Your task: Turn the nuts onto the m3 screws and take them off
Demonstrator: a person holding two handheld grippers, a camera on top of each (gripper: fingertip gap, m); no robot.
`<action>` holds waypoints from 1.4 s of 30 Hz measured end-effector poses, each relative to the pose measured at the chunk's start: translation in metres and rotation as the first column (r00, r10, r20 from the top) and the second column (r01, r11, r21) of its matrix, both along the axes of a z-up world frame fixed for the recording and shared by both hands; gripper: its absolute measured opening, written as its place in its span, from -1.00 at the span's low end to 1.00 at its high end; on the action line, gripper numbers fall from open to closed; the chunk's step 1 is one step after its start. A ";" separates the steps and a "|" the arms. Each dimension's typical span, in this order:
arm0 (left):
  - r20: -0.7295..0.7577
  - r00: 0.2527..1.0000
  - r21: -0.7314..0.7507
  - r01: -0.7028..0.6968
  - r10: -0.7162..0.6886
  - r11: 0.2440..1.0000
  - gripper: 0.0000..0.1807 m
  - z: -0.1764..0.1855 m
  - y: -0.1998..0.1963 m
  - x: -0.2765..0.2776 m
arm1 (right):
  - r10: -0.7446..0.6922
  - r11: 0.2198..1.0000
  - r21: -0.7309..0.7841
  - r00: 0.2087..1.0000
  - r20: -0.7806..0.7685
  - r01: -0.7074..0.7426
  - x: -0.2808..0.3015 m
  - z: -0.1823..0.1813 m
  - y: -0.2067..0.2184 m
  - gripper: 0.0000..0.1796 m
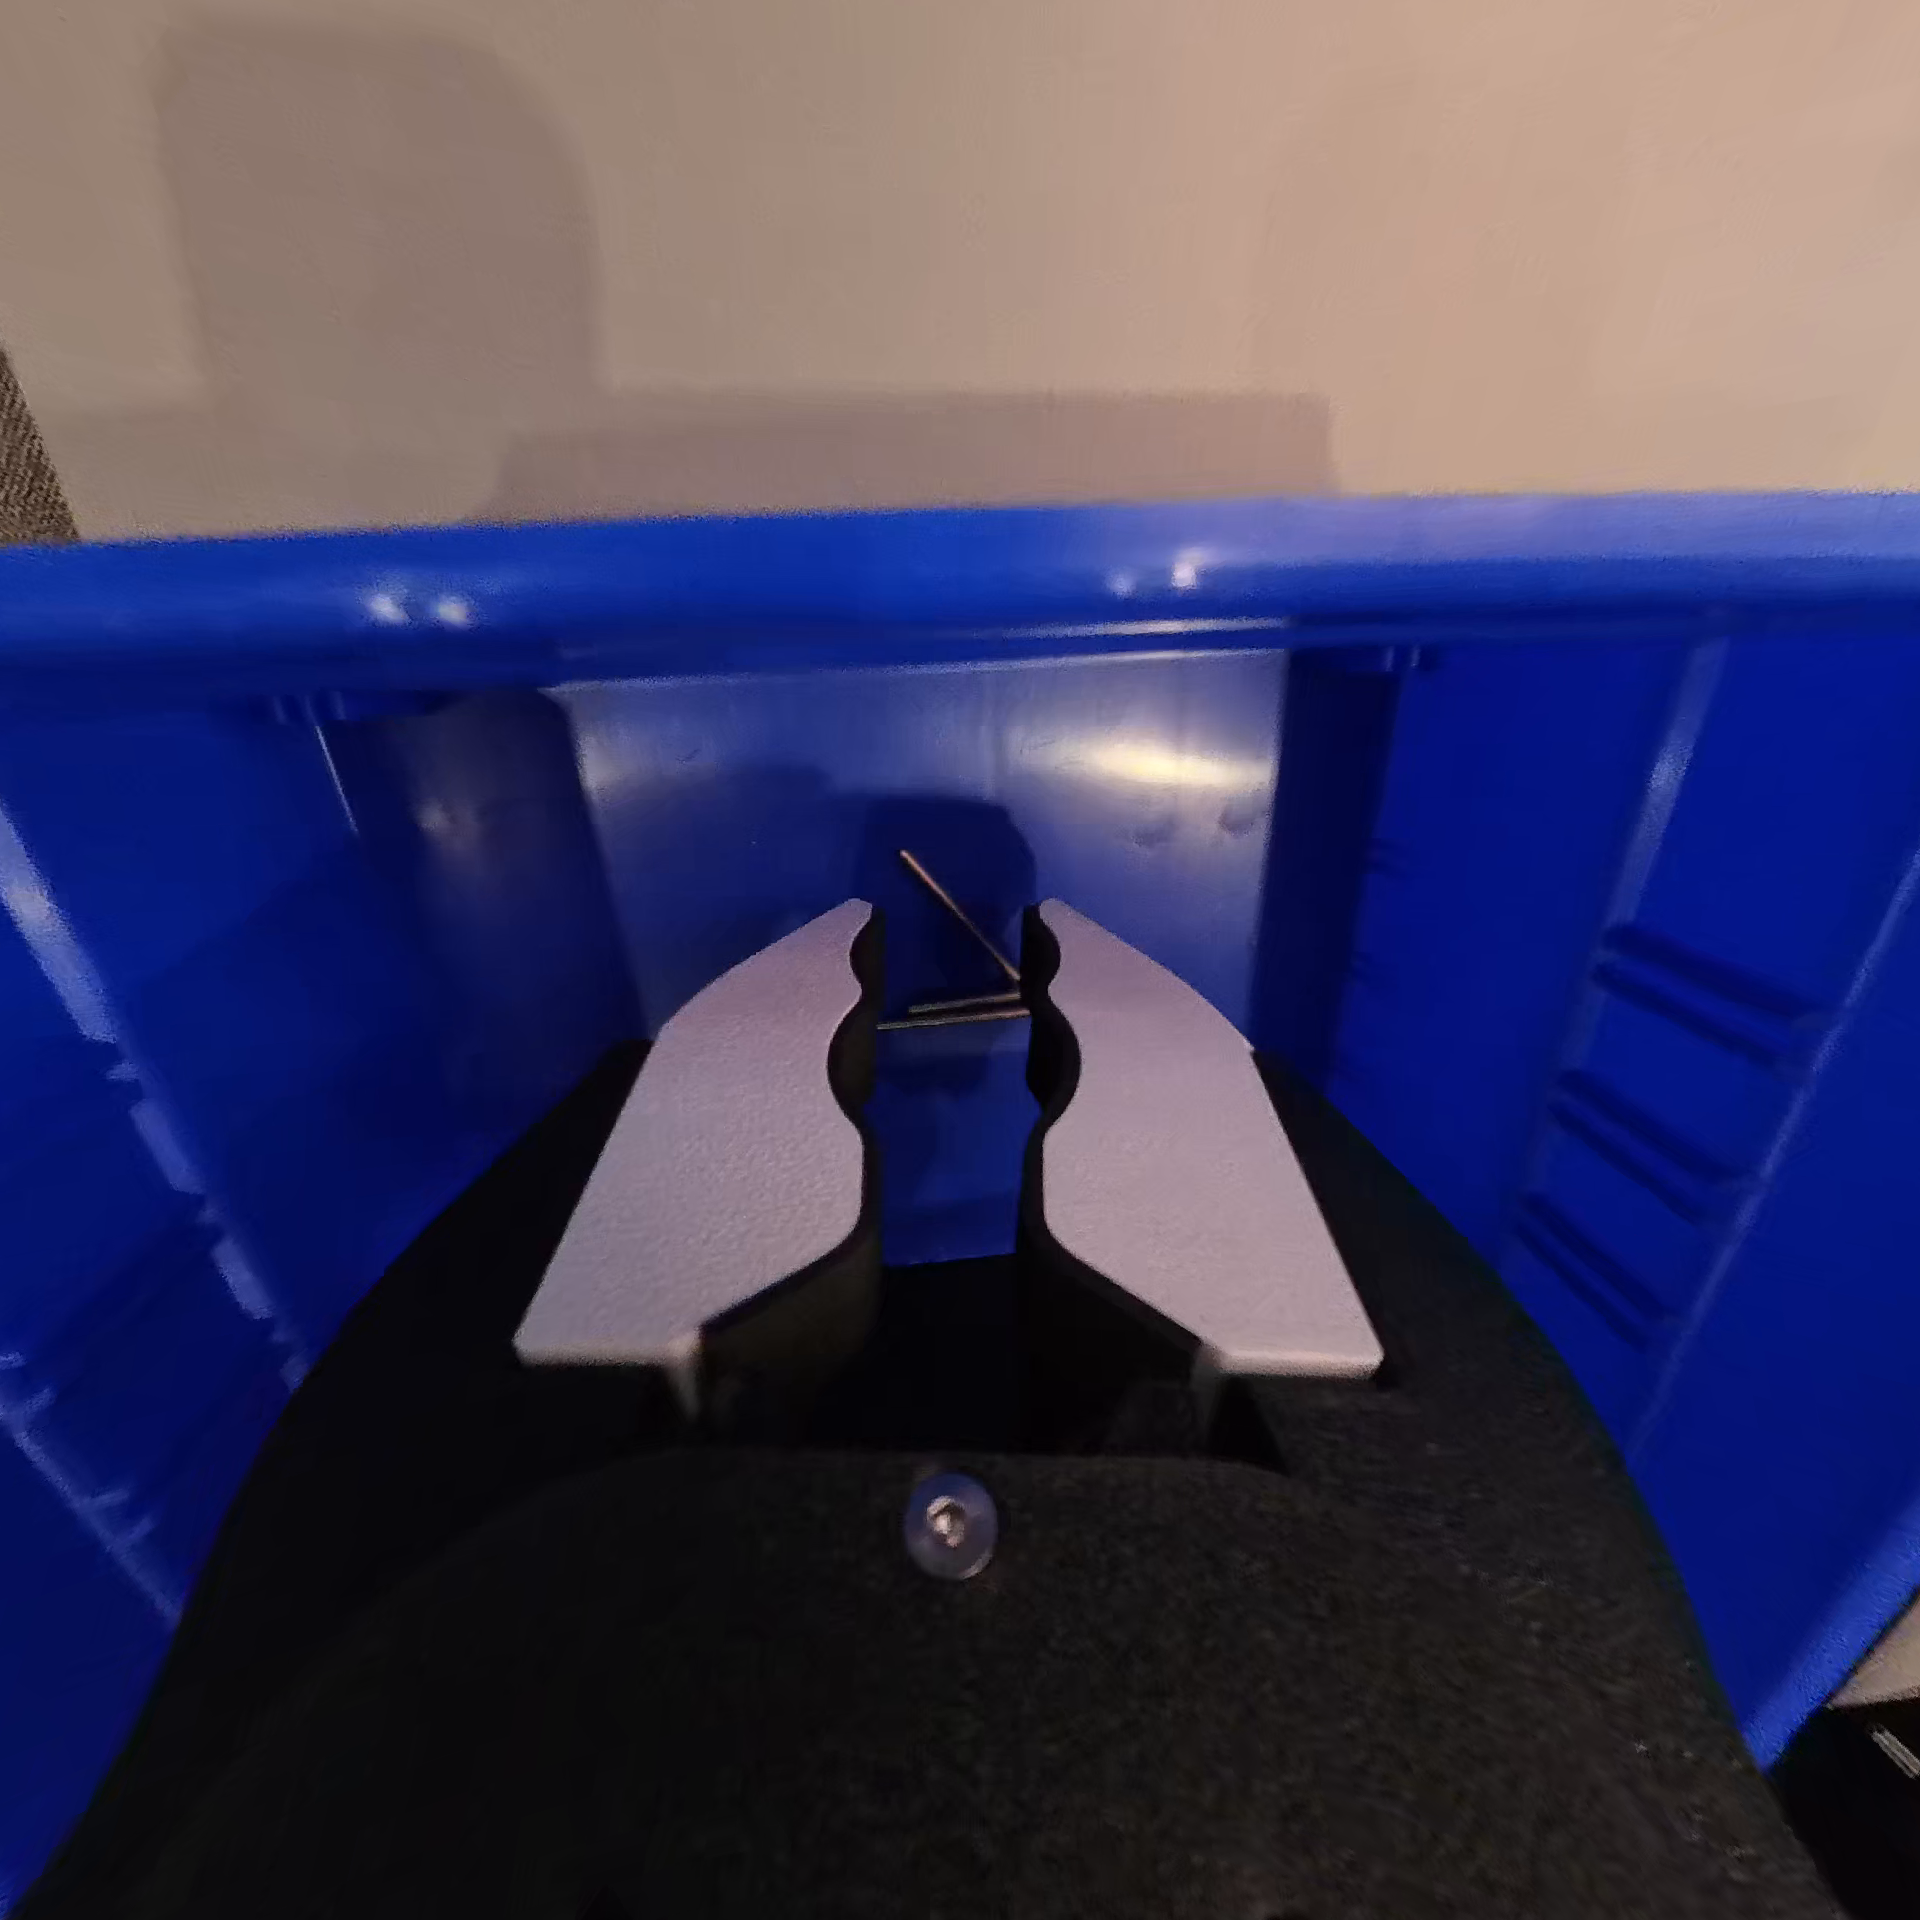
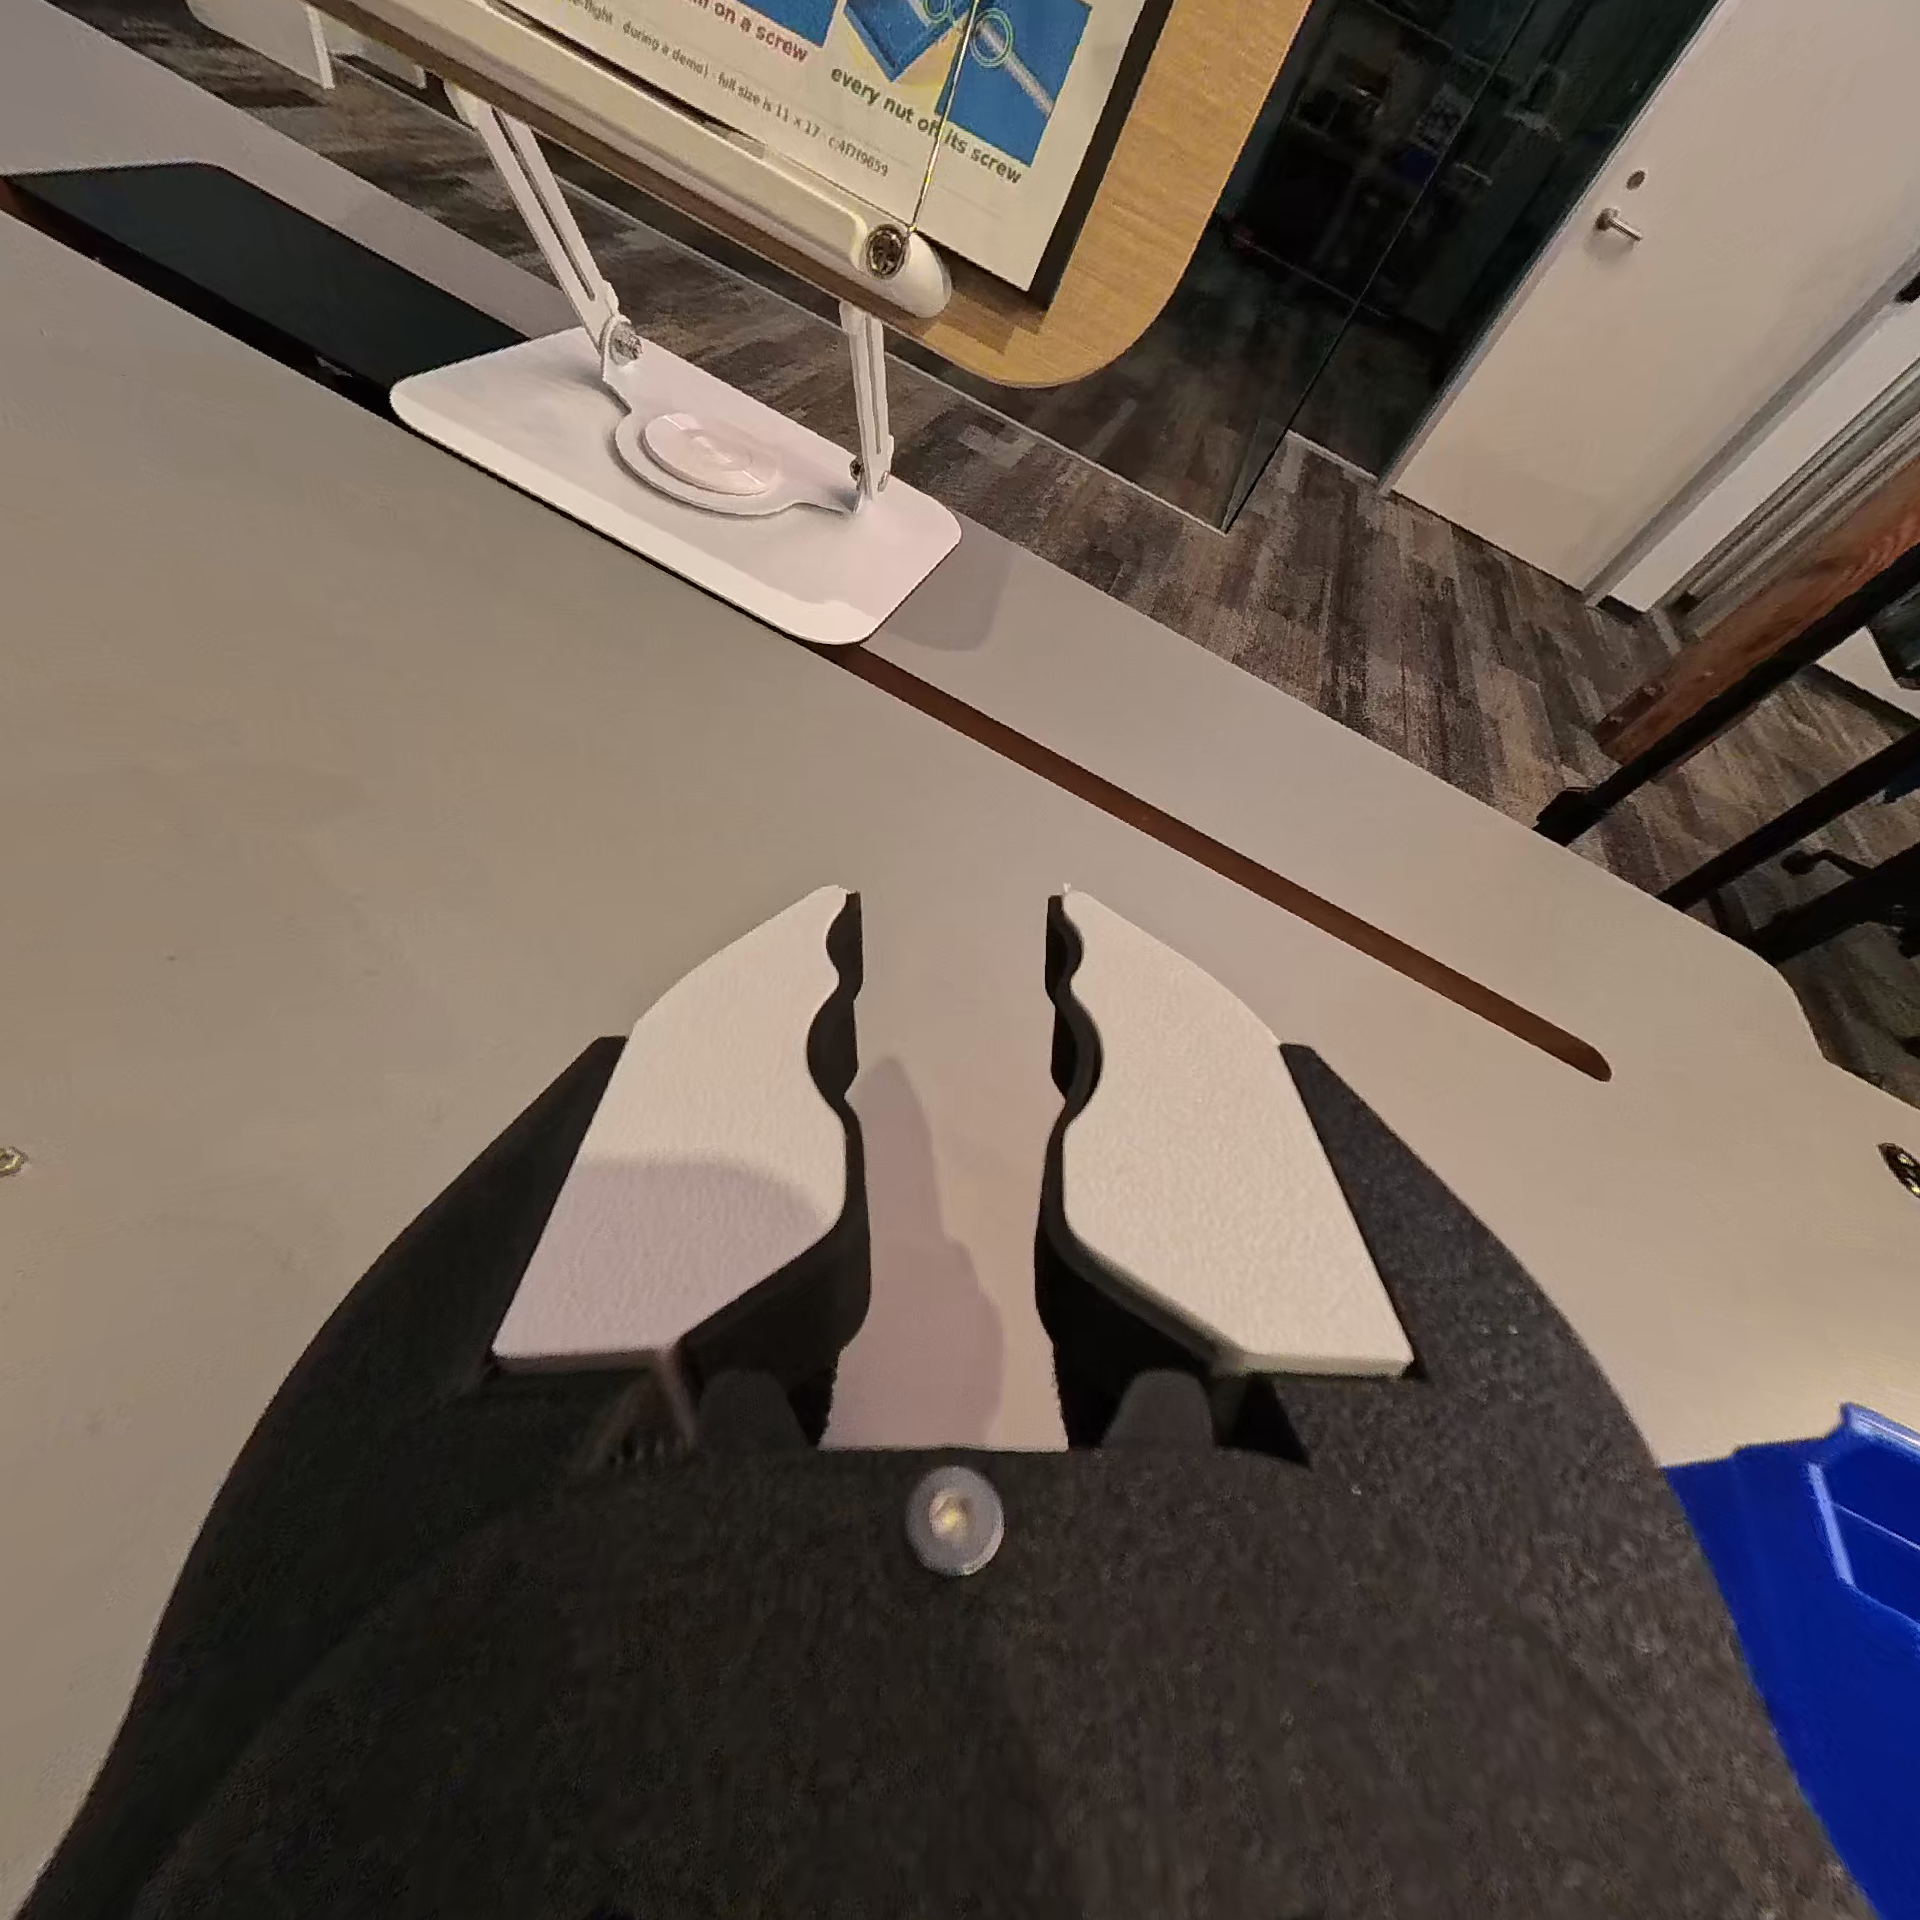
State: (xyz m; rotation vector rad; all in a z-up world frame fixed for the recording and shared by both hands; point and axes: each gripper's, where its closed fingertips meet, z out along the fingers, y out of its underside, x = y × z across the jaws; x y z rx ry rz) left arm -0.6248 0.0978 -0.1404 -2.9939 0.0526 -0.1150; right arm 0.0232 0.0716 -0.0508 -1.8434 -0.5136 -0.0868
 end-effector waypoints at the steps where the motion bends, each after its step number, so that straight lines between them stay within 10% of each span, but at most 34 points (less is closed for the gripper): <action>1: -0.007 1.000 -0.006 0.000 0.000 1.000 -0.72 -0.001 0.000 -0.001 | 0.000 1.000 0.003 1.000 -0.001 0.000 0.000 0.001 0.000 -0.63; 28: -0.084 0.994 0.044 0.073 -0.069 0.996 -0.96 0.002 -0.002 0.000 | -0.005 1.000 0.008 0.999 -0.032 0.005 0.005 0.004 -0.002 -0.63; 35: -0.048 0.996 0.293 0.090 -0.080 0.952 -0.97 0.071 0.009 0.000 | 0.014 1.000 0.004 0.999 -0.050 -0.014 -0.001 0.002 -0.001 -0.63; 42: 0.023 0.933 0.597 0.275 -0.358 0.753 -0.97 0.182 -0.011 0.111 | 0.153 0.988 0.052 0.982 -0.110 -0.148 -0.040 0.018 -0.009 -0.64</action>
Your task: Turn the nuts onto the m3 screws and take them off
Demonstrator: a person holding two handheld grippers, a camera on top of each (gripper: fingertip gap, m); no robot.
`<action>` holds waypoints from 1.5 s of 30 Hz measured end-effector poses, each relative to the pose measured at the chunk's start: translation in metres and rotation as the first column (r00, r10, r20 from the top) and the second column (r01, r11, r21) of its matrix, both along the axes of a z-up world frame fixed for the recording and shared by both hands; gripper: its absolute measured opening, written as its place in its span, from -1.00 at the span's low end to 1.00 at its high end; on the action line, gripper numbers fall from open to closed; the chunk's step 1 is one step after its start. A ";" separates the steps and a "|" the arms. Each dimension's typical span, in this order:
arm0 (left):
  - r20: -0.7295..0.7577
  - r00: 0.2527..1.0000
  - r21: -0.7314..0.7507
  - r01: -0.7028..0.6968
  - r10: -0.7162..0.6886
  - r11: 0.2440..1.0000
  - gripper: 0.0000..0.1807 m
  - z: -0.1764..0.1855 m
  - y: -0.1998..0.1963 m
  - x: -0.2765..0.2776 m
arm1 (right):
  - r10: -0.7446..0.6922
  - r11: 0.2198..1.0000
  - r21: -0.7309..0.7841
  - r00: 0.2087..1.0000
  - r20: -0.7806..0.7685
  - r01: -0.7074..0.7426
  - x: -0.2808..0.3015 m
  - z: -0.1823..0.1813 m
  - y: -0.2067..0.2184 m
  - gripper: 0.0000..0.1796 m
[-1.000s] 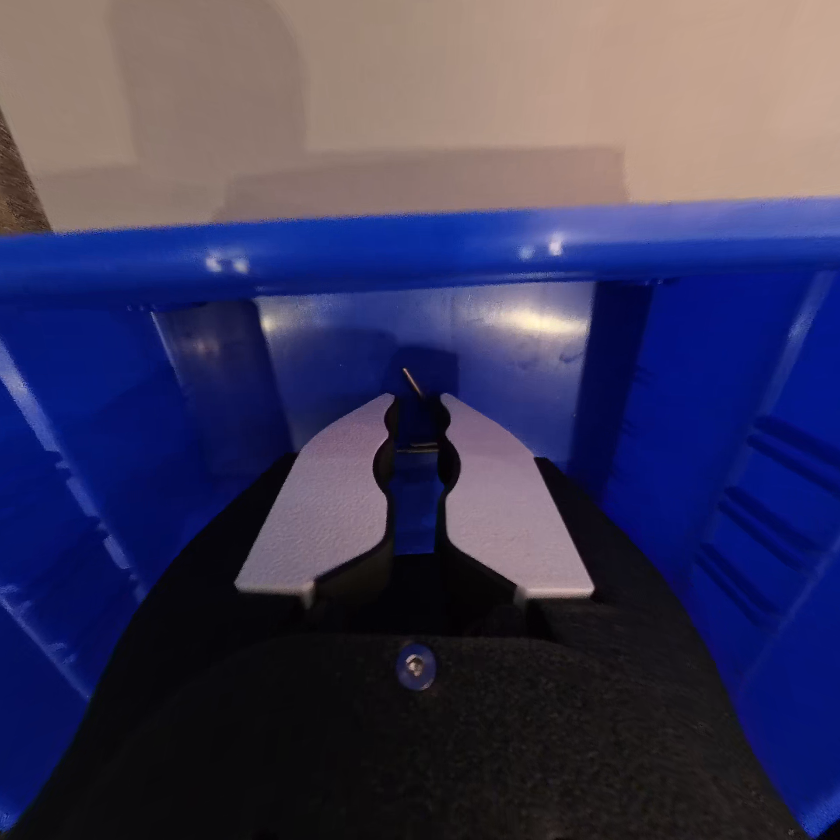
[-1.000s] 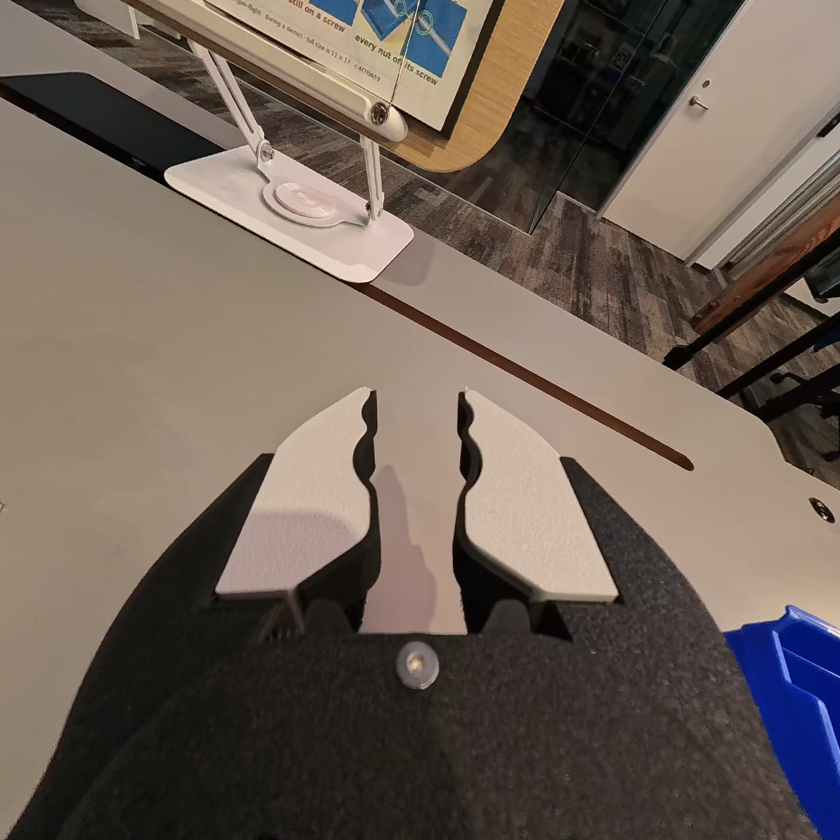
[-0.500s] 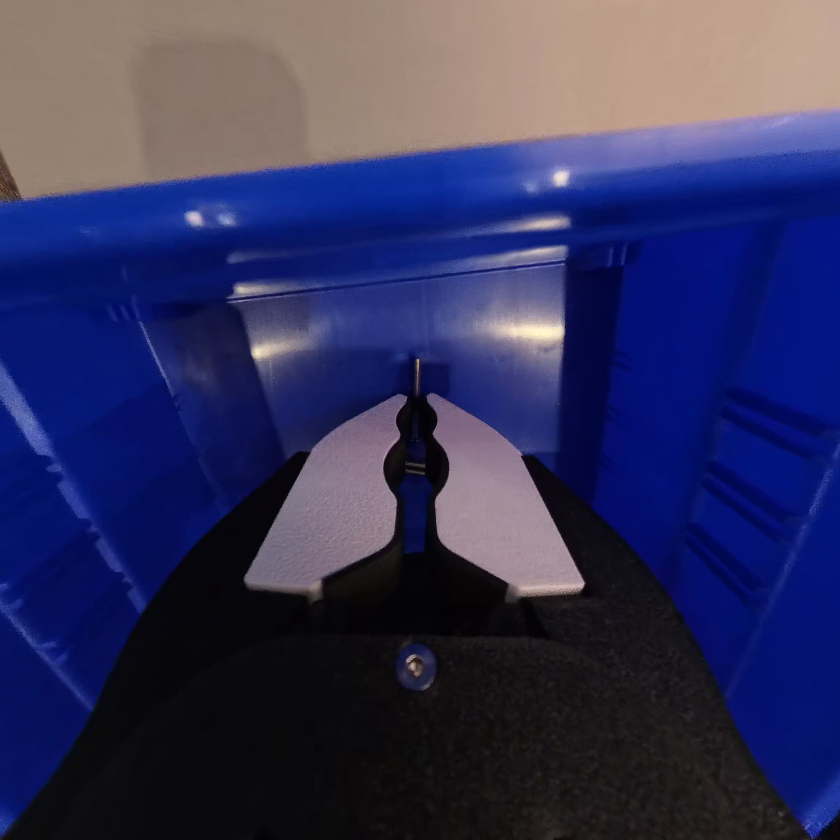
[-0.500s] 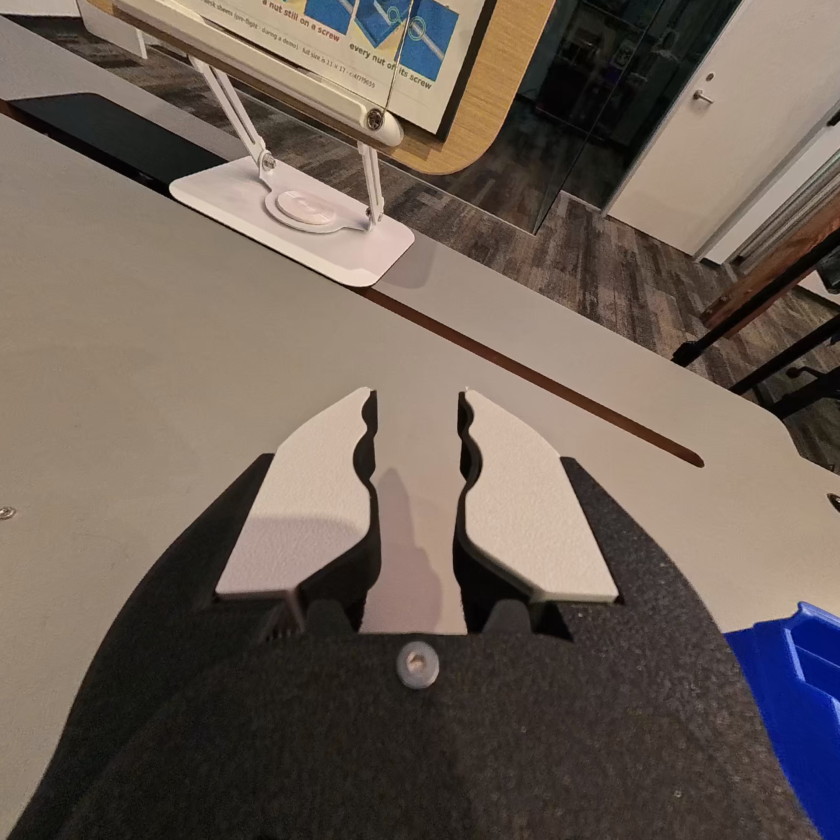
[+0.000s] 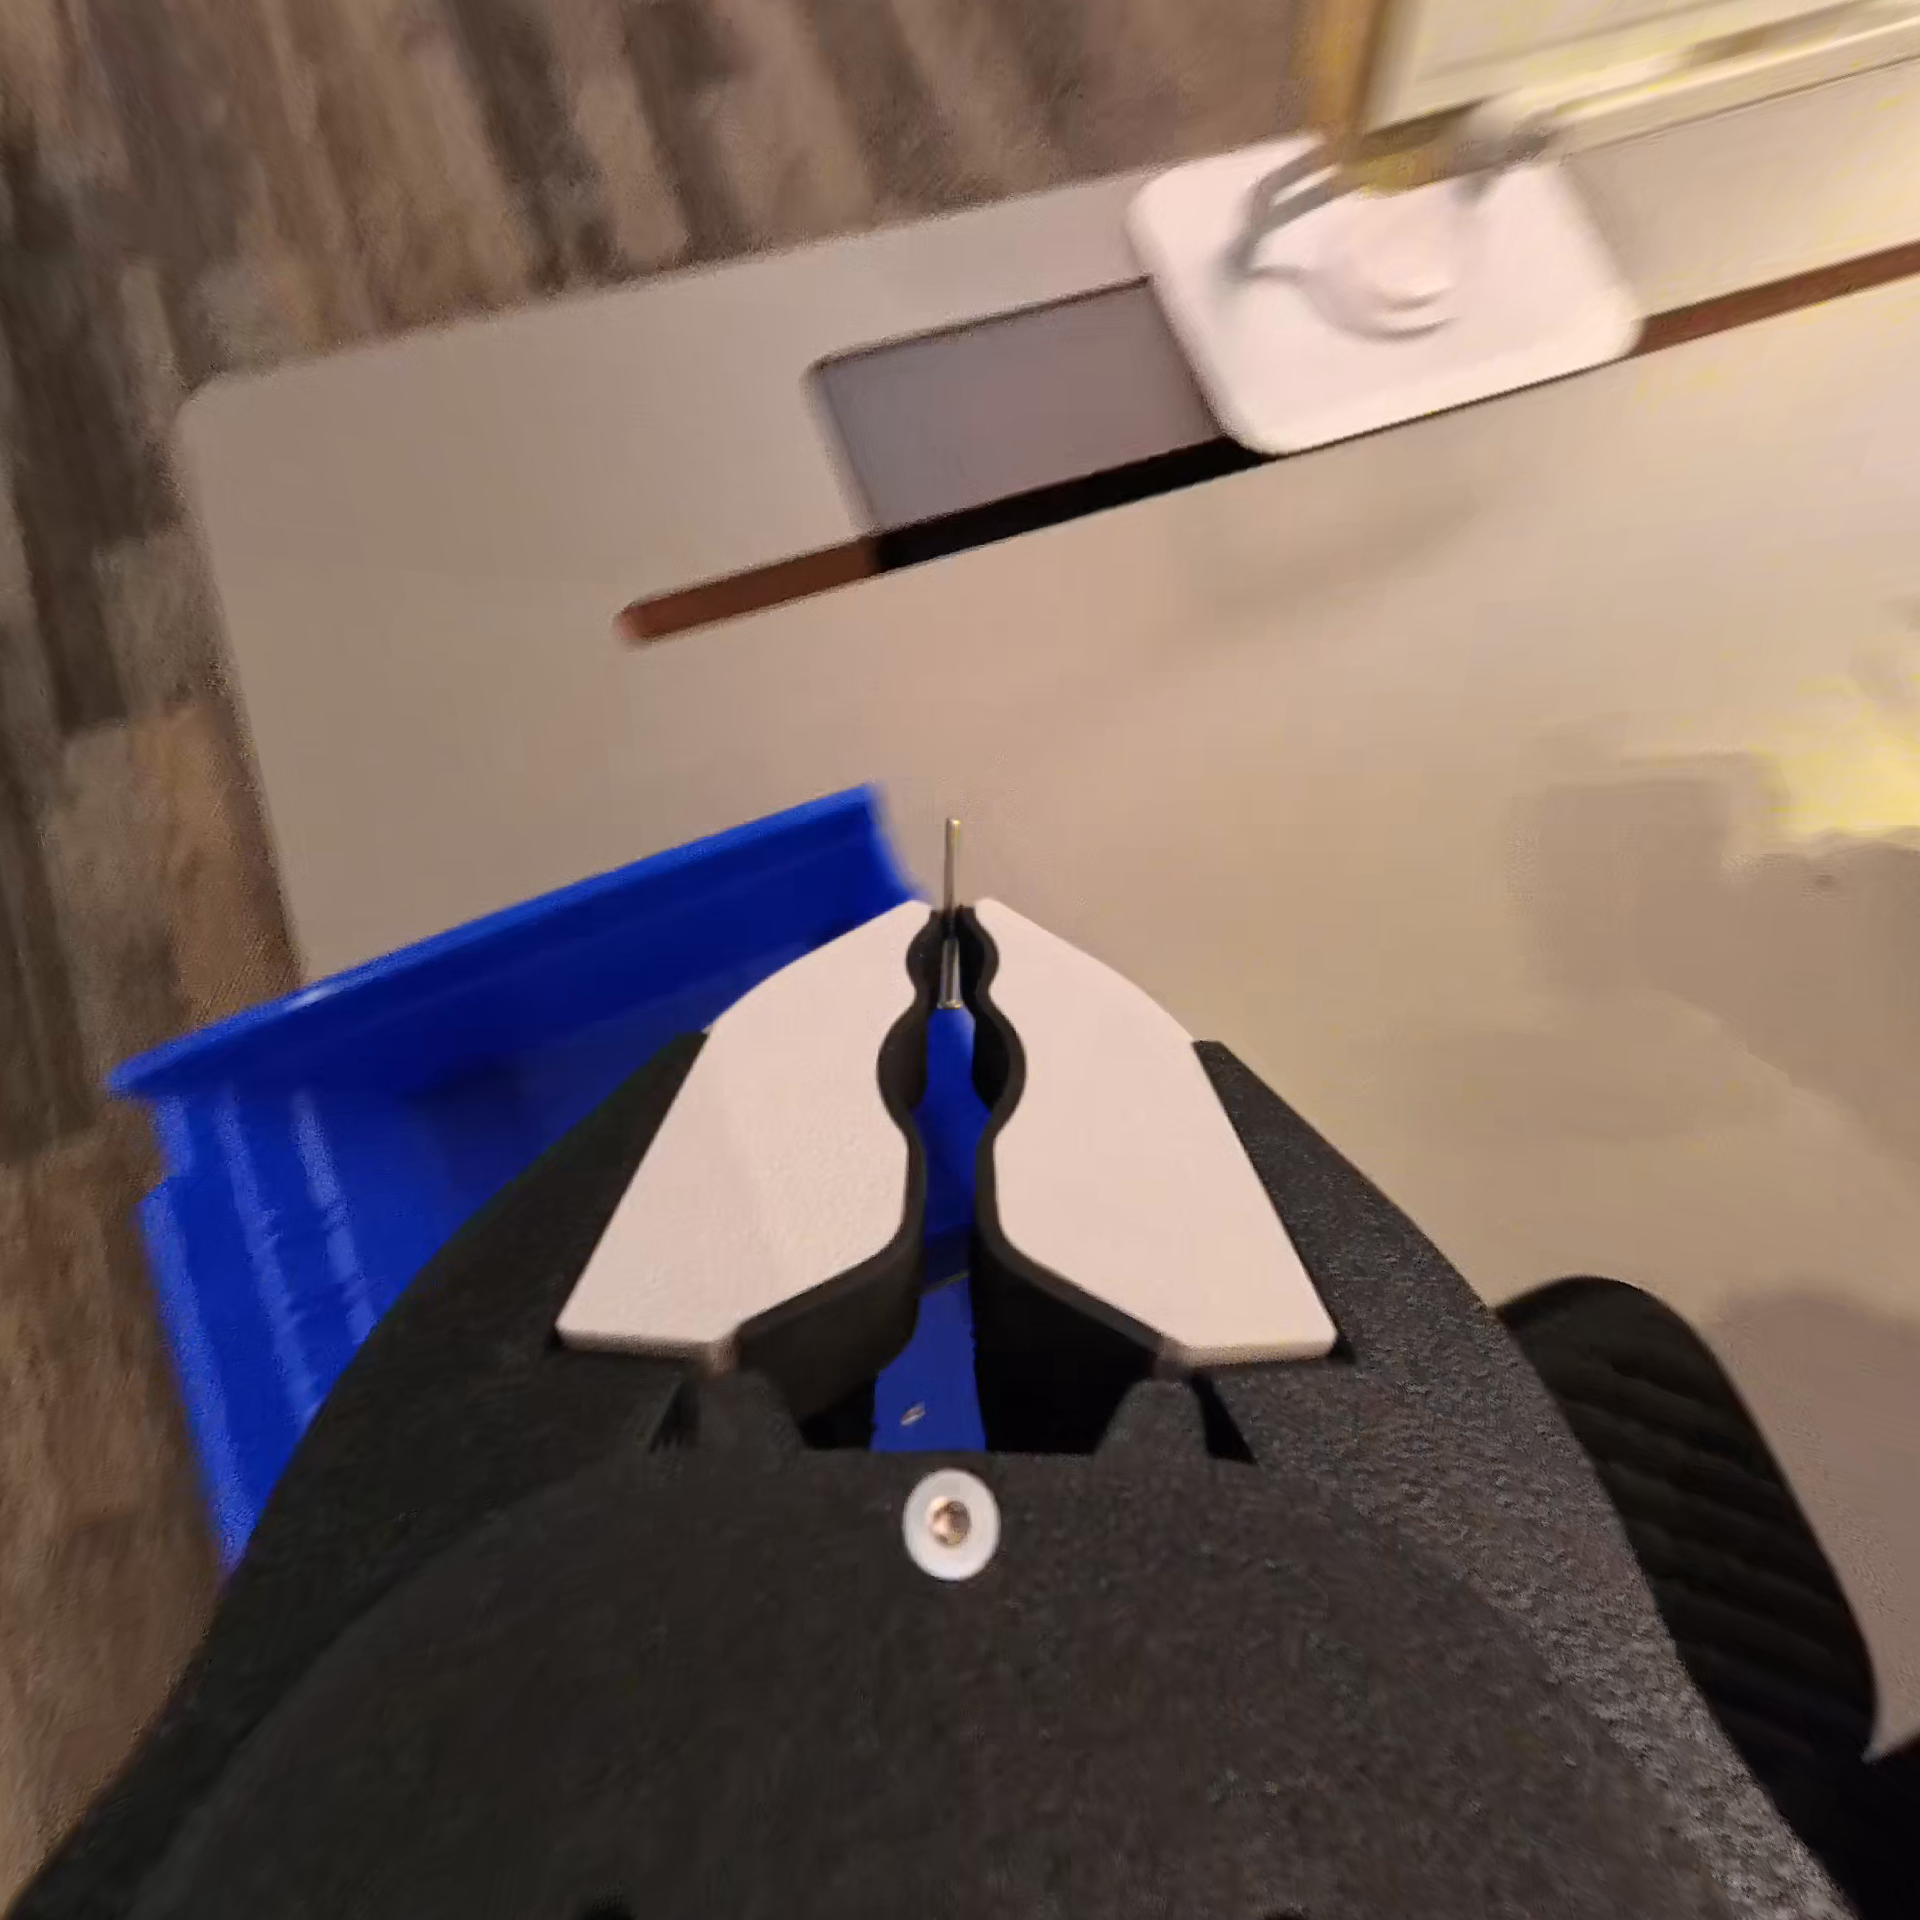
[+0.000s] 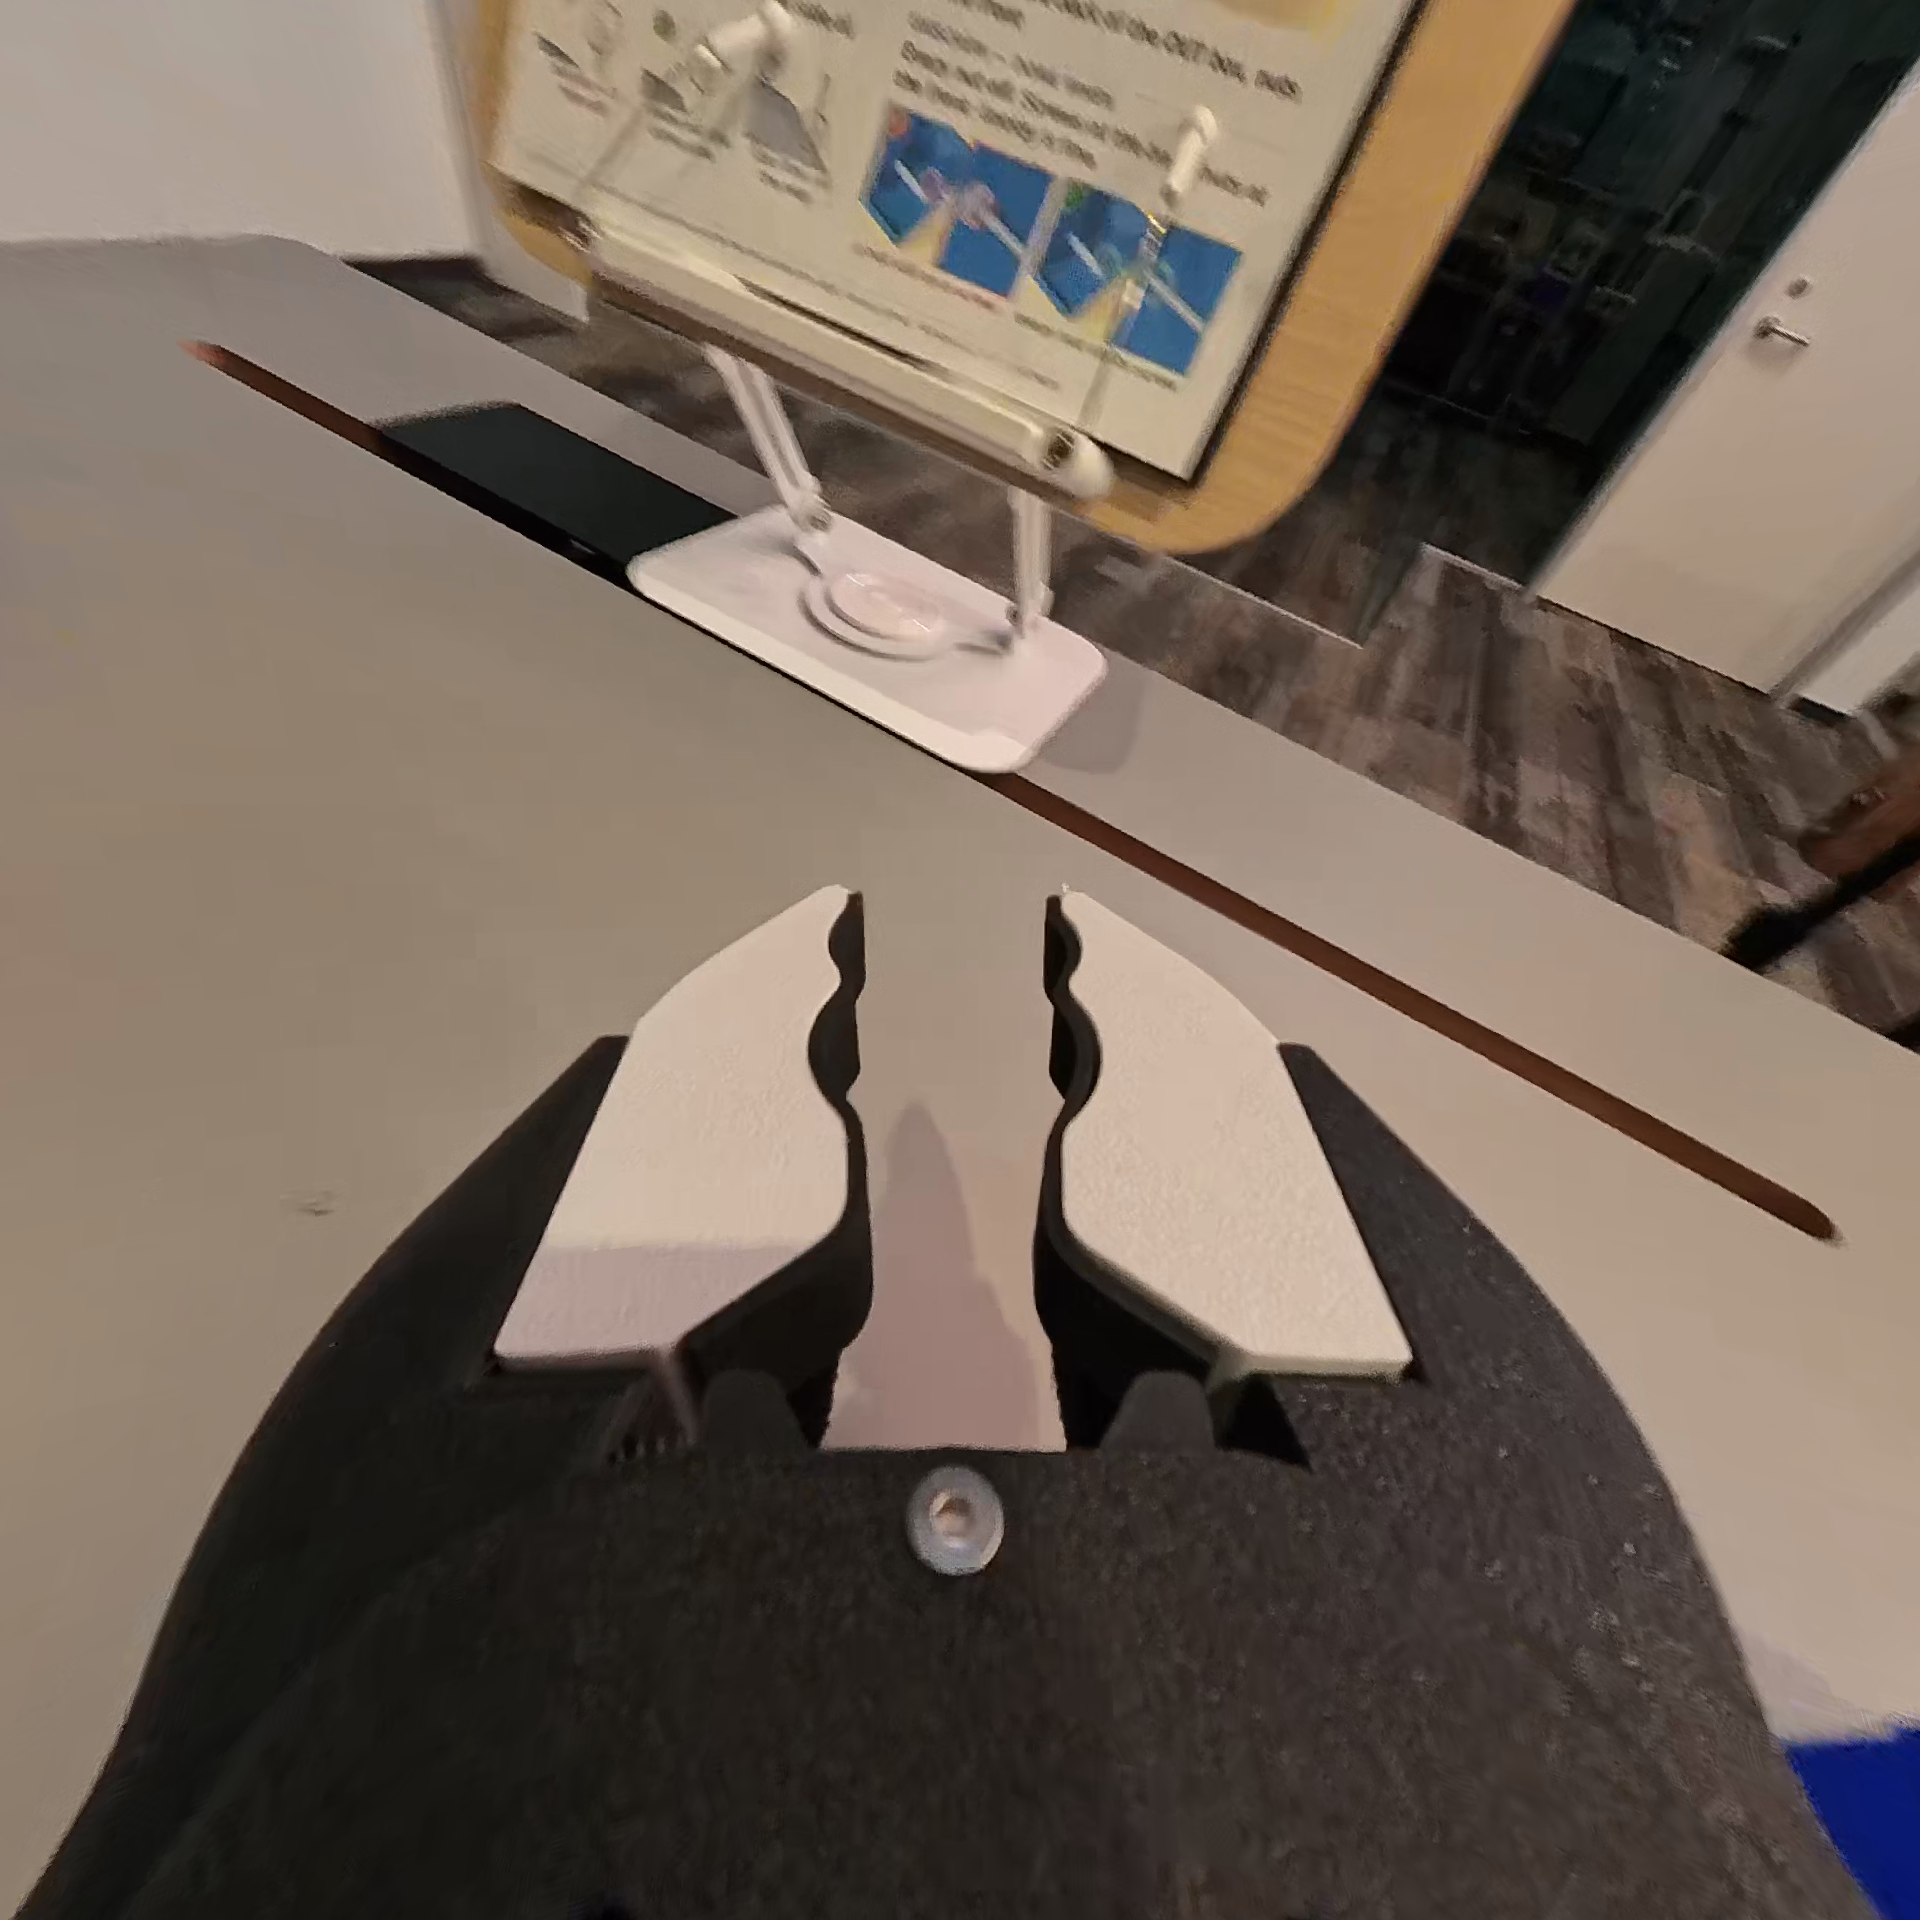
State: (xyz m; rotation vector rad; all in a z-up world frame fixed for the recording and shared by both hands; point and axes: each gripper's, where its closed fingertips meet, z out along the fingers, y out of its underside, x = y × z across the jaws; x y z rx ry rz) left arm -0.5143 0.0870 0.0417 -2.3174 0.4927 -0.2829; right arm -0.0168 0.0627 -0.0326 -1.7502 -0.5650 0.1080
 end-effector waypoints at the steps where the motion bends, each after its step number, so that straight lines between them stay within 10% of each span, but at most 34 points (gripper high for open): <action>1: 0.022 0.998 0.030 0.064 -0.064 0.998 -0.97 0.008 -0.007 0.027 | 0.050 0.999 0.011 0.999 -0.018 -0.050 -0.012 0.004 -0.004 -0.65; 6: 0.104 0.908 0.173 0.386 -0.407 0.906 -0.97 0.007 -0.052 0.177 | 0.350 0.936 0.084 0.924 -0.156 -0.341 -0.079 0.023 -0.031 -0.71; 16: 0.308 0.661 0.333 0.599 -0.684 0.728 -0.97 -0.027 -0.122 0.352 | 0.736 0.656 0.349 0.462 -0.496 -0.670 -0.116 0.079 -0.097 -0.79; 45: 0.318 0.607 0.385 0.619 -0.728 0.684 -0.97 -0.008 -0.148 0.373 | 0.792 0.521 0.324 0.306 -0.528 -0.789 -0.135 0.079 -0.122 -0.88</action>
